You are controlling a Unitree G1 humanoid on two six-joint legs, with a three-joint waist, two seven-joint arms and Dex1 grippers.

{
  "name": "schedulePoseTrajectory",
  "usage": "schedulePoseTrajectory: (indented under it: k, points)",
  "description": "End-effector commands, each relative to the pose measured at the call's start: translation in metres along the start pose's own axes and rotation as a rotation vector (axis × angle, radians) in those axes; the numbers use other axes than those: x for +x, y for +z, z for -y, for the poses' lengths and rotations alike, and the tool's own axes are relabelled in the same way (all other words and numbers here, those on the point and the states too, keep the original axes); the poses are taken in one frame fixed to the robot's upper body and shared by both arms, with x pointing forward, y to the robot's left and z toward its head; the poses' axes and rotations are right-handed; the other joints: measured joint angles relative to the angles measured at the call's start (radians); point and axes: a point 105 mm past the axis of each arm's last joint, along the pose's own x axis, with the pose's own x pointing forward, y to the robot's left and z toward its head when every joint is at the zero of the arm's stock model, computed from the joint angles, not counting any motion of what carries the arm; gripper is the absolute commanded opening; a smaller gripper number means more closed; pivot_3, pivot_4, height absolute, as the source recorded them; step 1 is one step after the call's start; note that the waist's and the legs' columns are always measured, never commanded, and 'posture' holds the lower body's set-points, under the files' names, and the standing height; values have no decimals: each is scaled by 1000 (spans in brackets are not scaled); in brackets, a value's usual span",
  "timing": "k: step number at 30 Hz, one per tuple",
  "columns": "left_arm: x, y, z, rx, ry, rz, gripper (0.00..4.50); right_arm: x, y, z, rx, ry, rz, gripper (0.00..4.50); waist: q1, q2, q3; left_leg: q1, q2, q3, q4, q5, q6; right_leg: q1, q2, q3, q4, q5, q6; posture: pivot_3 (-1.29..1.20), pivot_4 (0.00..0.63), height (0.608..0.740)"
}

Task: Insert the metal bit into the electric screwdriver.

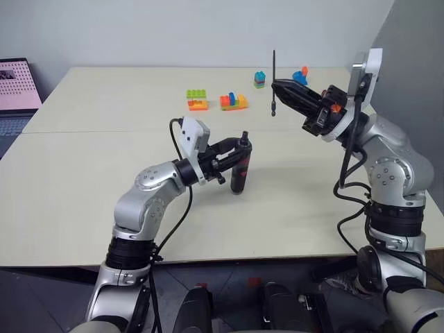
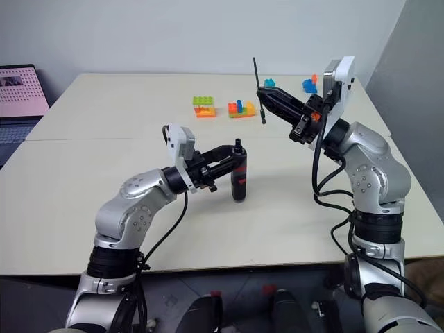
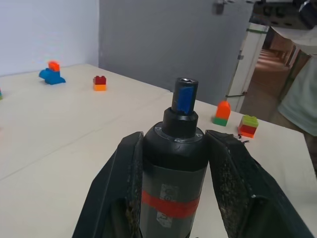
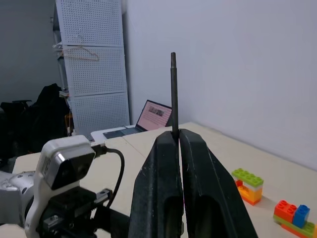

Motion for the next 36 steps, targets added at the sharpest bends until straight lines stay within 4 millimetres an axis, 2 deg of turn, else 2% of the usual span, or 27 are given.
schedulePoseTrajectory:
  k: [1,6,13,25,36]
  points:
    - [0,2,-3,49,30,42,1585,8,12,-9,-62,-10,88,0,-1,0,0,0,0,0,0,0,0,0,0,0,0,0,0,0,150,740]
    - [-2,-8,-5,57,55,31,1584,15,10,-11,-87,-84,163,0,0,0,0,1,0,0,0,0,0,0,0,0,0,0,0,0,150,740]
    - [-4,-12,-5,58,69,32,1584,17,-8,-27,-63,-114,196,0,-1,0,0,1,0,-1,0,0,0,0,0,0,0,0,0,0,150,740]
    - [-13,-12,-6,56,75,13,1584,22,-12,-47,43,-108,230,0,-1,0,0,2,1,-1,0,0,0,1,1,-1,1,0,0,0,150,740]
    - [-12,-12,-3,58,69,9,1584,16,-29,-43,32,-156,202,0,-1,0,0,2,1,-2,0,0,0,1,1,-1,1,-3,-5,0,150,740]
